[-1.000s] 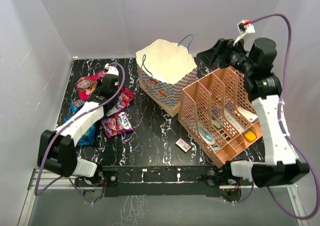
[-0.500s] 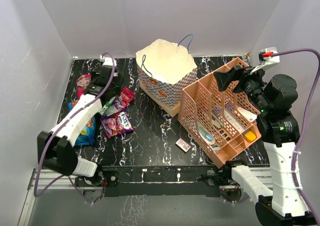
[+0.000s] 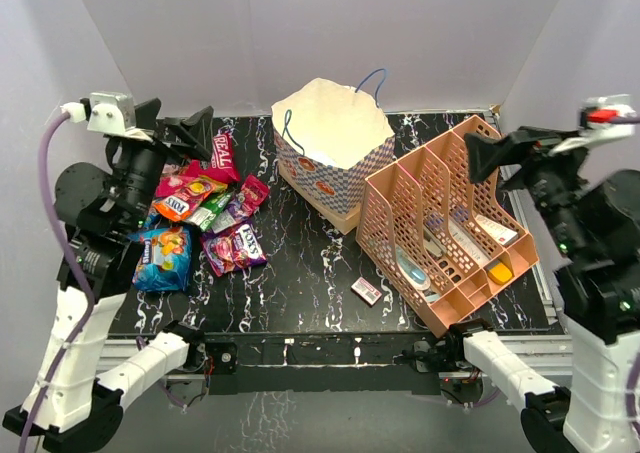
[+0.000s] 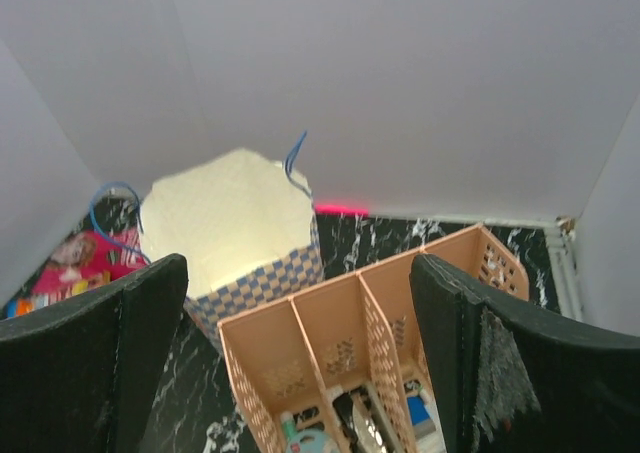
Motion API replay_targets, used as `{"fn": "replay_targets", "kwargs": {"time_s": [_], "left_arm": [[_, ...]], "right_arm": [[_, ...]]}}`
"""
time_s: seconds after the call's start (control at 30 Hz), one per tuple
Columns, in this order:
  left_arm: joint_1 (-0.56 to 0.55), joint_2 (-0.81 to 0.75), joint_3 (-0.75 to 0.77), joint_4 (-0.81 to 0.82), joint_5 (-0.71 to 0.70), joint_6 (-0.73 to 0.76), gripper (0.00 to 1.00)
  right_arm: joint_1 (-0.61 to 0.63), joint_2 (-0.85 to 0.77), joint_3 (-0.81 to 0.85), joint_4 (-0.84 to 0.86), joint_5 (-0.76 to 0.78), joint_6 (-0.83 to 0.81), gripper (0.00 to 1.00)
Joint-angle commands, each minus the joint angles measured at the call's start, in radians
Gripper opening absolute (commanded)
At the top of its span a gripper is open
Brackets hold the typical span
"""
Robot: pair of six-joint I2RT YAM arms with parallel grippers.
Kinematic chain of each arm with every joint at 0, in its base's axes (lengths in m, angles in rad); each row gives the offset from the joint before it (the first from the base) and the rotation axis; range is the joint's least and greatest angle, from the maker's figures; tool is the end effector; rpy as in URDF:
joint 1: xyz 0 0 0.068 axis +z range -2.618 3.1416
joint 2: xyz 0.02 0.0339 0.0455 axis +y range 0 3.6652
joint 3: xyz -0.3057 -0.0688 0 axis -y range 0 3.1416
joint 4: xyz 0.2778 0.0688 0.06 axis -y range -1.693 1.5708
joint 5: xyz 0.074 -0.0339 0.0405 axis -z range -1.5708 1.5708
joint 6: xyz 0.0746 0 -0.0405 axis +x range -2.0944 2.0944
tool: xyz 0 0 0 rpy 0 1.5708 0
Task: Take the snacks out of the paper bag
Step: Reset both arms
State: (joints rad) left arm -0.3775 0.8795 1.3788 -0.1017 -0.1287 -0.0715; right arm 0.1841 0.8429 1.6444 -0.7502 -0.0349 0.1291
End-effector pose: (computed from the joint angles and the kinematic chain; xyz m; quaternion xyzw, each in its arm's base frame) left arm 0.1678 -0.0562 0.5920 0.0313 0.5541 -0.1503 0.8182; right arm 0.1127 0.0236 0.5907 -0.0316 0.6880 0.1249 0.7142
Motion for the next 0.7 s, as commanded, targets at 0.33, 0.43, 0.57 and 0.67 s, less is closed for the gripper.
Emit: {"fn": "replay_targets", "kwargs": {"time_s": [0.33,0.43,0.57,0.67], "left_arm": [[-0.113,-0.030,0.145,0.028,-0.026,0.134,0.98],[-0.113,-0.029,0.136,0.036,-0.047,0.135,0.98],[-0.113,-0.013,0.132,0.066,-0.072,0.165,0.98],[-0.113,-0.003,0.116,0.101,-0.095,0.189,0.98]], "right_arm": [[0.004,-0.001,0.241,0.066,0.078,0.042,0.98],[0.005,0.021,0.239,0.081,0.103,0.039,0.98],[0.005,0.036,0.207,0.106,0.107,-0.001,0.99],[0.003,0.069,0.230,0.090,0.118,0.006,0.98]]}}
